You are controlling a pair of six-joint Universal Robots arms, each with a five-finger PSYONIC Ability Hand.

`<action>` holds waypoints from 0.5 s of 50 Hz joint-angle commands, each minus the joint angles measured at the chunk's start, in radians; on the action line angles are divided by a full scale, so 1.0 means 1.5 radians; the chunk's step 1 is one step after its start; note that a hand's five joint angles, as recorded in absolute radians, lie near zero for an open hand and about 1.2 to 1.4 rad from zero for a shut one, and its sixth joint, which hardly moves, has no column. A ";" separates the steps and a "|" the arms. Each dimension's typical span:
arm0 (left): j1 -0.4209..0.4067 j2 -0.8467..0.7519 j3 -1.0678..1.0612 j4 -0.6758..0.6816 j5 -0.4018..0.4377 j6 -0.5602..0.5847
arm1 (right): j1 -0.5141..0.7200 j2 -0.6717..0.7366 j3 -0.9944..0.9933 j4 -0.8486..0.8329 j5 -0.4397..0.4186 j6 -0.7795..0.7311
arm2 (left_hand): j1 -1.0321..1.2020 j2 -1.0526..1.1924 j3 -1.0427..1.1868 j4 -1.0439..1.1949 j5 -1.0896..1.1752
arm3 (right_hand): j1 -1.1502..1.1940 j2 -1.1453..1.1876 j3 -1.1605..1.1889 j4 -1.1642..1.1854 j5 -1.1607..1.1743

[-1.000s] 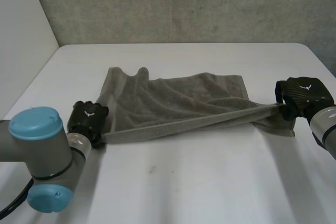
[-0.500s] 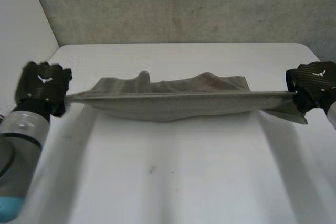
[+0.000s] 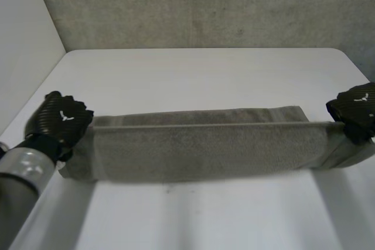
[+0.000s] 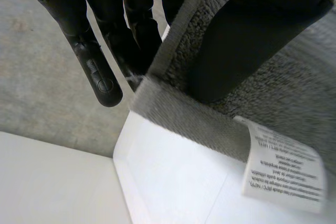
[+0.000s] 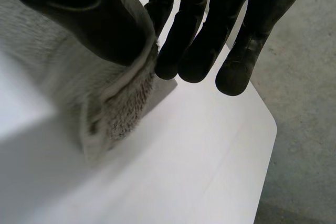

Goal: Fold the towel.

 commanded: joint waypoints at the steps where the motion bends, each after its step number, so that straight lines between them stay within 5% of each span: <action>1: -0.024 -0.169 0.076 0.096 -0.005 -0.003 | 0.029 0.151 -0.081 -0.098 0.036 0.024 | 0.137 0.119 0.120 0.118 0.128 | 0.038 0.043 0.039 0.038 0.026; 12: -0.035 -0.406 0.296 0.110 -0.067 -0.007 | 0.078 0.346 -0.239 -0.234 0.047 0.073 | 0.137 0.119 0.120 0.118 0.128 | 0.038 0.043 0.039 0.038 0.026; 25: -0.035 -0.444 0.366 0.133 -0.074 -0.065 | 0.098 0.456 -0.341 -0.259 0.057 0.076 | 0.137 0.119 0.120 0.118 0.128 | 0.038 0.043 0.039 0.038 0.026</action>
